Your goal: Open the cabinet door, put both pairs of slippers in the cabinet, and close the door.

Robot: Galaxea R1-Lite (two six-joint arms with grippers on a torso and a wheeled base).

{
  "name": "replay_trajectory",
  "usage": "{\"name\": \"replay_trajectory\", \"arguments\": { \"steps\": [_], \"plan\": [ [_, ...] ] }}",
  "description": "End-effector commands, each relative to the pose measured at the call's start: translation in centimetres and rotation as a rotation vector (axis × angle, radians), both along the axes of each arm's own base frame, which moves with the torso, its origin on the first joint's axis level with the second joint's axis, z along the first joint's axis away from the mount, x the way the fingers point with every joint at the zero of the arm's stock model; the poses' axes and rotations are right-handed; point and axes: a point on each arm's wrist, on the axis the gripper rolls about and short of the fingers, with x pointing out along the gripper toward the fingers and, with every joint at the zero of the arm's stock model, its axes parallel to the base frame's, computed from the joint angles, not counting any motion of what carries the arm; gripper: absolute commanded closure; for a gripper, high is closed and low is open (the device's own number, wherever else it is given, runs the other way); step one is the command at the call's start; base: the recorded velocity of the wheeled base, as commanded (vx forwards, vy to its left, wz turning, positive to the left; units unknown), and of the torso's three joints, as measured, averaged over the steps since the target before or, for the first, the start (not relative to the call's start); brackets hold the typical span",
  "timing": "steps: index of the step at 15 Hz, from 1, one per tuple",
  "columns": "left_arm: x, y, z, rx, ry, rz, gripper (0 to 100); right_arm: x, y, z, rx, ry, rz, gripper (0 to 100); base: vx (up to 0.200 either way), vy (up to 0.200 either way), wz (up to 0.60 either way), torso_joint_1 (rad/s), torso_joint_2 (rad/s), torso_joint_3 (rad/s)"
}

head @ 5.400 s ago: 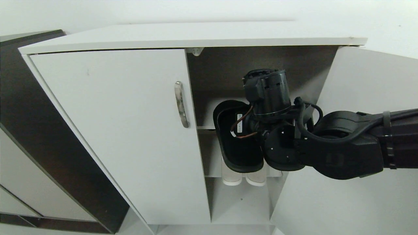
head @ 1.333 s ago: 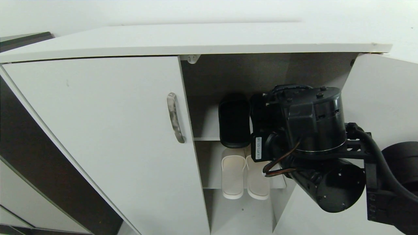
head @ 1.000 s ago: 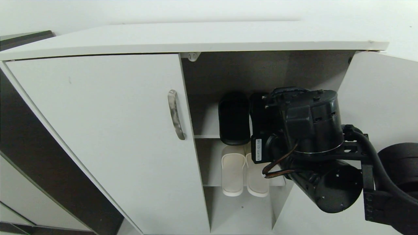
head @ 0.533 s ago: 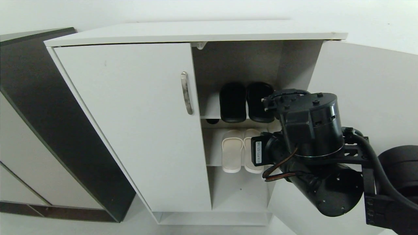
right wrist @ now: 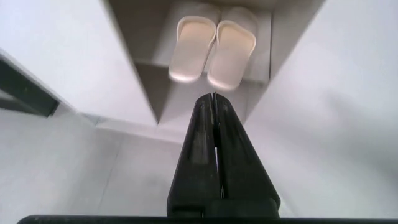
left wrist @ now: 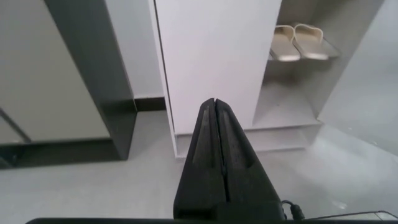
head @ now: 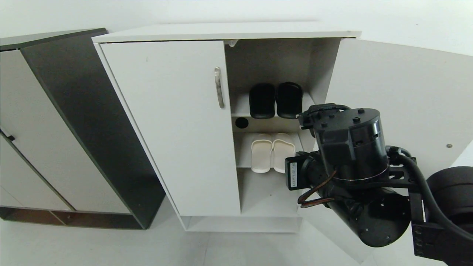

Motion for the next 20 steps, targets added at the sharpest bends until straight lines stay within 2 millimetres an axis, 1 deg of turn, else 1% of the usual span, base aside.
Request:
{"name": "replay_trajectory", "arguments": {
  "steps": [1,6,12,20],
  "plan": [
    [0.0,0.0,0.0,0.000,0.000,0.001,100,0.0,0.0,0.0,0.000,-0.001,-0.002,100,-0.200,0.000,0.00,-0.002,0.00,0.007],
    [0.0,0.0,0.0,0.001,0.000,-0.001,100,0.0,0.0,-0.1,0.002,0.002,0.001,100,-0.200,0.000,0.00,0.002,0.00,0.003],
    [0.0,0.0,0.0,0.001,0.000,0.001,100,0.4,-0.2,-0.7,0.013,-0.050,0.001,100,0.000,0.000,0.00,0.000,0.00,0.000],
    [0.0,0.0,0.0,0.001,0.000,-0.001,100,0.8,-0.3,-1.2,-0.004,-0.045,-0.008,100,0.000,0.000,0.00,0.000,0.00,0.000]
  ]
}}
